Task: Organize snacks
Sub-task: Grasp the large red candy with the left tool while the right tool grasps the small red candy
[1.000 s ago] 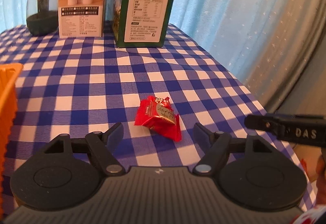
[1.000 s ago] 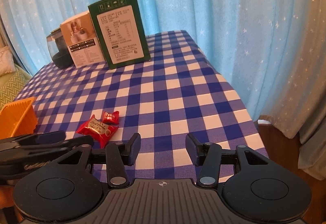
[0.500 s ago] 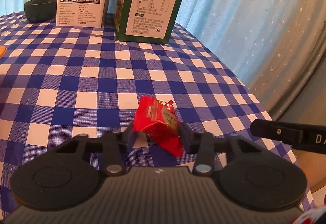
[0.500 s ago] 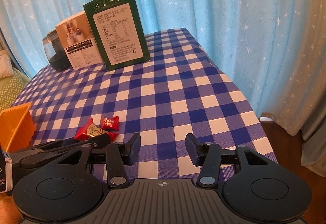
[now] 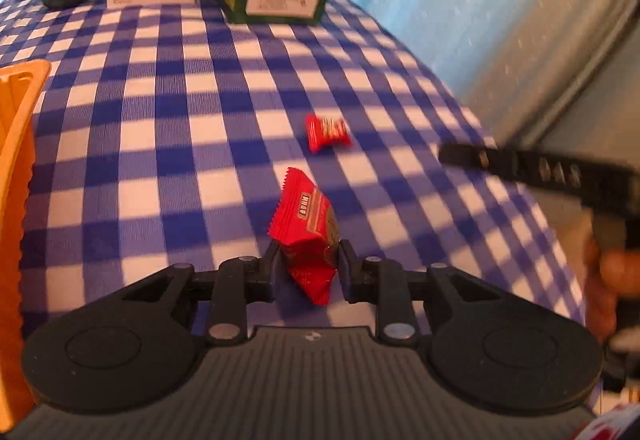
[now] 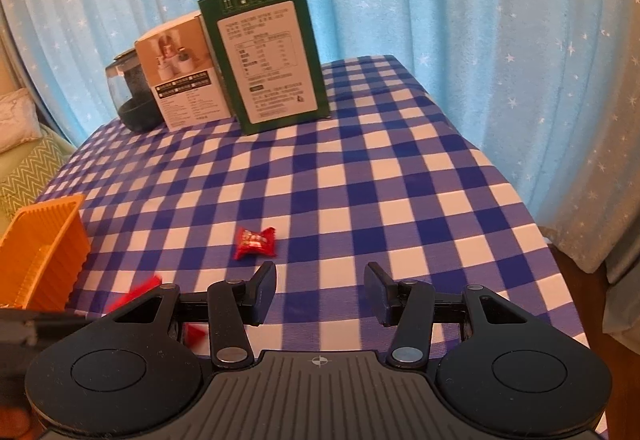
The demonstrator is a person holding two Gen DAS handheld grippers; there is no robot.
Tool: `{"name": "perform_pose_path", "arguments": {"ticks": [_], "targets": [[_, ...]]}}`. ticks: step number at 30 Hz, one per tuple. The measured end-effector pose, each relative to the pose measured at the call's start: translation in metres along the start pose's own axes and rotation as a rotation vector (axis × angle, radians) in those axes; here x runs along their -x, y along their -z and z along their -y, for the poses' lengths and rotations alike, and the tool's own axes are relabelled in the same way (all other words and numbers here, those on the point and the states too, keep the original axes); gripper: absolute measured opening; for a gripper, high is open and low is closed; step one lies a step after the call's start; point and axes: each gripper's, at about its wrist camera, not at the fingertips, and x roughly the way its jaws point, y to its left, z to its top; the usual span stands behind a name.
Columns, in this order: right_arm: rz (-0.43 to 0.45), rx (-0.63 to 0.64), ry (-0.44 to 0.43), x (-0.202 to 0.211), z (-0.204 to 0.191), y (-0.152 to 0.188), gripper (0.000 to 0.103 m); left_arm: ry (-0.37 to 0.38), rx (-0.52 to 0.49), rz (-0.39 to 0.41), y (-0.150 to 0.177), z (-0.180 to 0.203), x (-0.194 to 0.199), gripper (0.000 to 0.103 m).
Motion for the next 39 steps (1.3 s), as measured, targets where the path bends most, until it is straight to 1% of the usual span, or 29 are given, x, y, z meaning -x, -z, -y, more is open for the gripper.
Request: {"name": "perform_pose_path", "arguments": {"ticks": [2, 3, 4, 5, 7, 9, 11, 13, 16, 19, 23, 26, 29, 32, 33, 34, 39], "targets": [[0.001, 0.006, -0.002, -0.001, -0.004, 0.000, 0.050, -0.020, -0.011, 0.002, 0.004, -0.001, 0.004, 0.029], [0.001, 0.008, -0.003, -0.001, -0.006, 0.000, 0.050, -0.038, -0.014, 0.016, 0.006, -0.002, 0.006, 0.036], [0.001, 0.011, -0.003, -0.002, -0.008, 0.000, 0.050, -0.066, -0.013, 0.039, 0.008, -0.001, 0.009, 0.046], [0.001, 0.015, -0.003, -0.002, -0.009, 0.000, 0.050, -0.089, -0.011, 0.064, 0.010, 0.000, 0.012, 0.049], [0.000, 0.021, -0.001, -0.002, -0.011, 0.001, 0.050, -0.128, -0.008, 0.109, 0.017, 0.004, 0.018, 0.050], [0.000, 0.024, 0.000, -0.002, -0.010, 0.001, 0.050, -0.141, 0.011, 0.127, 0.022, 0.005, 0.020, 0.050], [-0.001, 0.023, 0.000, -0.002, -0.010, 0.000, 0.050, -0.132, 0.045, 0.142, 0.025, 0.003, 0.023, 0.050], [-0.001, 0.024, -0.001, -0.002, -0.010, 0.000, 0.050, -0.125, 0.055, 0.148, 0.027, 0.003, 0.023, 0.050], [-0.002, 0.028, -0.007, -0.003, -0.011, 0.000, 0.050, -0.092, 0.083, 0.177, 0.022, -0.001, 0.023, 0.050], [0.003, 0.032, -0.015, -0.002, -0.013, 0.000, 0.050, -0.060, 0.089, 0.203, 0.016, -0.001, 0.017, 0.050], [0.003, 0.033, -0.022, -0.002, -0.014, -0.002, 0.050, -0.079, 0.076, 0.187, 0.008, 0.000, 0.004, 0.050], [0.003, 0.032, -0.020, -0.002, -0.014, -0.001, 0.050, -0.115, 0.031, 0.176, 0.007, 0.004, -0.002, 0.050], [0.001, 0.027, -0.020, -0.003, -0.013, -0.002, 0.050, -0.154, -0.026, 0.155, 0.007, 0.008, -0.007, 0.046], [0.001, 0.026, -0.022, -0.003, -0.013, -0.002, 0.050, -0.177, -0.066, 0.143, 0.010, 0.010, -0.008, 0.031], [0.000, 0.027, -0.022, -0.003, -0.012, -0.002, 0.050, -0.176, -0.070, 0.134, 0.010, 0.010, -0.008, 0.023], [0.000, 0.026, -0.022, -0.003, -0.012, -0.002, 0.050, -0.174, -0.072, 0.135, 0.010, 0.009, -0.006, 0.021], [0.004, 0.017, -0.034, -0.004, -0.015, -0.002, 0.050, -0.170, -0.095, 0.143, 0.007, 0.010, 0.016, 0.020]]}}
